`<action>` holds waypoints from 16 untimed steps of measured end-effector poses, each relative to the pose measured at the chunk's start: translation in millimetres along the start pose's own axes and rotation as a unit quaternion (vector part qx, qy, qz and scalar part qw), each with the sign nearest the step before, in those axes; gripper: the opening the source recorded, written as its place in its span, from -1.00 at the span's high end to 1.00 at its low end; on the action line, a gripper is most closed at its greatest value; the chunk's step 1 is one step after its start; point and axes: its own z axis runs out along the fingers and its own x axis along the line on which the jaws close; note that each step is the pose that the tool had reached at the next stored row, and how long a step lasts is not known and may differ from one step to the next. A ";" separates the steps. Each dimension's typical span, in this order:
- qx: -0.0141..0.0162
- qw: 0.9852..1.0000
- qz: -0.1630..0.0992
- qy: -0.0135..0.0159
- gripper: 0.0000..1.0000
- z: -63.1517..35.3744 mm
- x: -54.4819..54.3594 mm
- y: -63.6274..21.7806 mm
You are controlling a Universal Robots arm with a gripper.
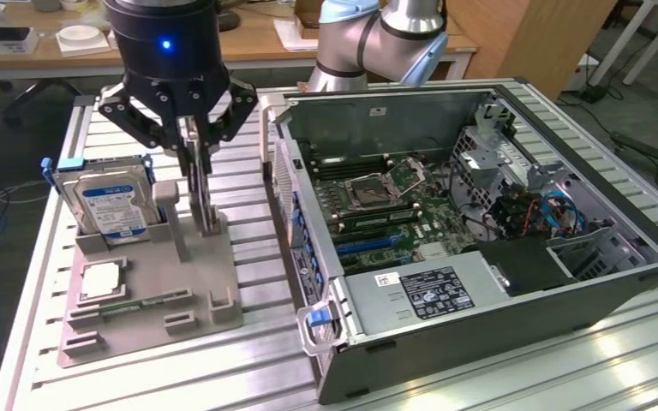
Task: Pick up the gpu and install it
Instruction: 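Pick up the gpu and move the gpu toward the slot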
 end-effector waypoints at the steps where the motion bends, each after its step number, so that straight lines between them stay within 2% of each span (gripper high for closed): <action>1: 0.000 1.000 0.000 0.000 0.48 -0.8 0.0 0.1; 16: 0.000 1.000 0.000 0.000 0.48 -14.0 -0.1 0.8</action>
